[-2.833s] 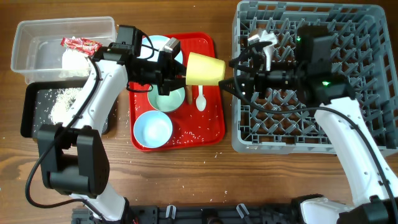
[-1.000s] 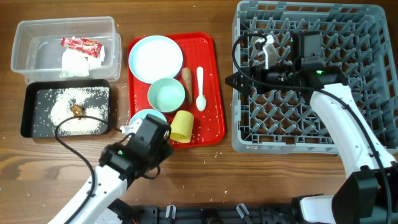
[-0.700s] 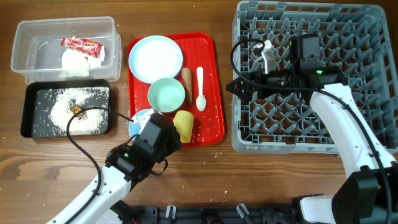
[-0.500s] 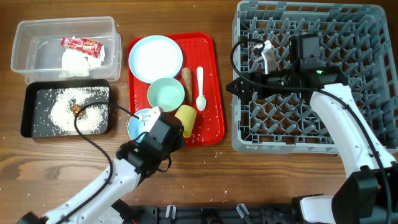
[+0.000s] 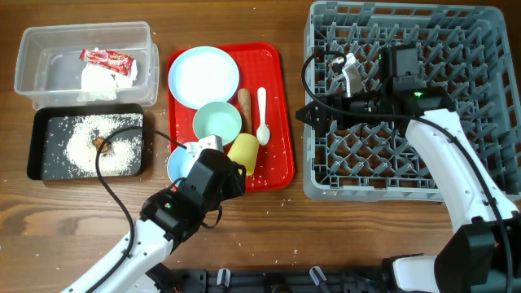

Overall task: Sort waste into correct bins and load items into the dishwasher rack
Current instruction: 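Grasp the yellow cup with the left gripper and lift it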

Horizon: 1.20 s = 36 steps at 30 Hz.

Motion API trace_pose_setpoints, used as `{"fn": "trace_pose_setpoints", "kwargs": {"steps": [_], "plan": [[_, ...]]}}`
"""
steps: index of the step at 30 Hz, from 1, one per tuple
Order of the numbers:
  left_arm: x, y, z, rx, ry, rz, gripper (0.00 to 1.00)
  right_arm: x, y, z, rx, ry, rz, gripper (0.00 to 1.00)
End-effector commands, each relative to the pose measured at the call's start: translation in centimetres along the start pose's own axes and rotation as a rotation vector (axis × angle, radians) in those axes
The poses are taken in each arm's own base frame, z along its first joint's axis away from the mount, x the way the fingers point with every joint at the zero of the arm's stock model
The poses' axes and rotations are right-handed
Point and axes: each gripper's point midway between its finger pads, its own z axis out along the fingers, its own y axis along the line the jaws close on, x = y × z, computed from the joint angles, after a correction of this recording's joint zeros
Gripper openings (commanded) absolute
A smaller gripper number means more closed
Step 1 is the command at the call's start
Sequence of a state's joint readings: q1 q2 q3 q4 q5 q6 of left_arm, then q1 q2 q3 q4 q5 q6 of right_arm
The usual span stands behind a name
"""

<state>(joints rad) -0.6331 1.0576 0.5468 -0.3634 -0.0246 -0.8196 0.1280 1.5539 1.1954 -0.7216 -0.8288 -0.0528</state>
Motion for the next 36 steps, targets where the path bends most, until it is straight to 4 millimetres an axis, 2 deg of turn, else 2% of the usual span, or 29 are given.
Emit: {"fn": "trace_pose_setpoints", "kwargs": {"steps": [1, 6, 13, 23, 27, 28, 32, 36], "plan": [[0.1, 0.9, 1.3, -0.052, 0.000, 0.040, 0.42, -0.1, -0.1, 0.1, 0.004, 0.002, 0.002, 1.00], [0.0, 1.7, 5.0, -0.107, -0.007, 0.036, 0.42, -0.1, -0.2, 0.1, 0.009, 0.004, 0.003, 0.99], [-1.3, 0.8, 5.0, -0.078, -0.068, 0.036, 0.42, -0.1, -0.5, 0.1, 0.027, 0.005, 0.002, 1.00], [-2.0, 0.7, 6.1, -0.081, -0.105, 0.034, 0.14, -0.1, -0.9, 0.1, 0.050, 0.003, 0.000, 1.00], [-2.0, 0.7, 6.1, -0.080, -0.104, 0.034, 0.09, -0.2, -0.9, 0.1, 0.050, 0.001, -0.002, 1.00], [-2.0, 0.7, 6.1, -0.080, -0.105, 0.034, 0.05, -0.2, -0.9, 0.1, 0.050, 0.001, -0.002, 1.00], [-2.5, 0.2, 5.6, -0.059, -0.122, 0.032, 0.04, -0.2, -0.9, 0.1, 0.050, 0.001, -0.002, 1.00], [-3.4, -1.3, 4.1, 0.004, -0.157, 0.026, 0.04, -0.2, -0.9, 0.1, 0.050, 0.001, -0.002, 1.00]]}}
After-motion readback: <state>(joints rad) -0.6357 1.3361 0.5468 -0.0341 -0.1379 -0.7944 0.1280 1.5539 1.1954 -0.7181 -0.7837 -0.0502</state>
